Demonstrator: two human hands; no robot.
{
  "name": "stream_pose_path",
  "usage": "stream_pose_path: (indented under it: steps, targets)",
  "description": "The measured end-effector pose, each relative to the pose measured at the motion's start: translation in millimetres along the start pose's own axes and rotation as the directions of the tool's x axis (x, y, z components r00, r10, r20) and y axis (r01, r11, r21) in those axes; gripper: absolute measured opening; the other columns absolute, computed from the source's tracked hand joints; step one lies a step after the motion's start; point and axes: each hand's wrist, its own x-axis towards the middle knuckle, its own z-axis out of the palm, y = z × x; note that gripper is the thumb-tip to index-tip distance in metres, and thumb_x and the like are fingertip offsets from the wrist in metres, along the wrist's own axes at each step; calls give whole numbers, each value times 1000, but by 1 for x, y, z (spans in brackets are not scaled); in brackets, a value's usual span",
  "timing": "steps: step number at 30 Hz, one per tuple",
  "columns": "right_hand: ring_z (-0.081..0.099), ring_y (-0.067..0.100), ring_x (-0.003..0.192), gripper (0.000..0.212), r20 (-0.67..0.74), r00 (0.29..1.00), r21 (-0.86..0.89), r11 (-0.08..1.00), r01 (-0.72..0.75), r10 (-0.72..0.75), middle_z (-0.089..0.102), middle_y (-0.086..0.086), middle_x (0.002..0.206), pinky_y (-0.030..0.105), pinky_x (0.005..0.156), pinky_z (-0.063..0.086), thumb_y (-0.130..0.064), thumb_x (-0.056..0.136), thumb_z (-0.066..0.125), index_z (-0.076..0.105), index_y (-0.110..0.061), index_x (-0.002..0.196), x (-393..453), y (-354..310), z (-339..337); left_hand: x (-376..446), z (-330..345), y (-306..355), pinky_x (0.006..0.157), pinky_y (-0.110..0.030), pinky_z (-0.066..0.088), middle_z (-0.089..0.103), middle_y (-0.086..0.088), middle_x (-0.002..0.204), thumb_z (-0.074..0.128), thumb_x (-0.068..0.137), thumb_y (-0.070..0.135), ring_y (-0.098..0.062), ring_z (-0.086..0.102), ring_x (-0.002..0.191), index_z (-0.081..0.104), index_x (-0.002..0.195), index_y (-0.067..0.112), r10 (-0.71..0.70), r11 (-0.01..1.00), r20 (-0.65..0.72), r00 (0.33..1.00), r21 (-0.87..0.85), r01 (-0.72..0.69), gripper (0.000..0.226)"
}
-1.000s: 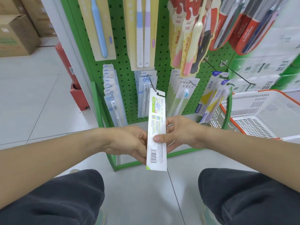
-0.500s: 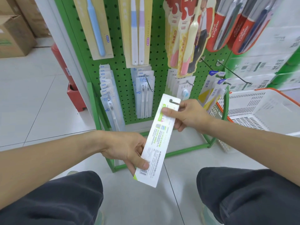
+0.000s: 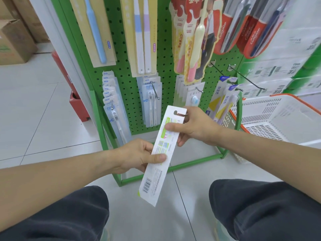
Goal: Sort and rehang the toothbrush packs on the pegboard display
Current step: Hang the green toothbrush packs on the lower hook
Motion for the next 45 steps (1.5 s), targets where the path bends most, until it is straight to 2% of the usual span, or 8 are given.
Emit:
stream_pose_path:
  steps: [10,14,20,24,28,32,39,45]
  targets:
    - [69,30,68,14,121,988,-13,995,-94,95,74,26,87,40,66,64,-3,98,59,68,8,99,-16,-9,-5,7,4,12,80,-43,62,76,-16,77,41,87,70,-33,73,73,71,73,13,77,980,-55,996,190,-65,65]
    - [67,39,67,14,77,979,102,975,-195,188,59,45,93,49,66,63,0,98,40,52,0,106,-20,-9,-14,16,0,14,85,-55,59,75,0,99,60,91,48,-23,74,86,58,116,18,207,911,31,978,359,-204,38]
    - [68,38,67,19,-64,972,210,956,-207,225,49,18,74,51,72,64,-2,98,40,52,-3,113,-21,-1,-20,21,17,32,108,-36,41,25,4,159,49,100,42,-17,45,134,4,161,19,429,405,165,888,844,-352,79]
    - [69,36,72,13,29,977,329,921,-210,212,50,13,71,47,70,63,-6,100,56,49,-5,110,-24,-6,-28,28,30,43,84,-42,50,63,-6,120,50,103,31,-31,63,103,37,143,14,525,268,44,850,939,-214,45]
    - [65,23,64,37,85,994,68,995,-76,71,65,11,75,34,57,56,-12,91,76,51,-2,116,-31,-8,-36,36,27,48,72,-34,58,68,15,79,49,103,14,-10,67,76,65,116,19,563,591,-91,821,740,-323,21]
    - [50,12,41,27,-164,984,-191,981,40,-72,55,0,49,24,45,42,-25,94,73,63,-4,108,-27,0,-46,44,24,51,71,-39,64,76,6,84,59,100,11,-13,70,75,68,107,16,513,820,-225,828,412,-396,12]
    - [53,7,44,24,-378,913,-90,987,130,-155,55,3,61,23,45,46,-30,96,69,65,-10,85,-18,8,-58,60,27,71,54,-39,60,77,-3,82,66,97,15,-30,70,74,67,100,14,569,819,-337,750,321,-477,4]
    - [43,10,37,28,-452,881,-20,989,145,-138,51,-4,50,26,41,39,-26,105,55,56,-12,81,-8,18,-58,71,37,79,44,-15,39,74,-3,69,66,98,16,0,45,41,71,100,22,606,795,-391,693,330,-509,8]
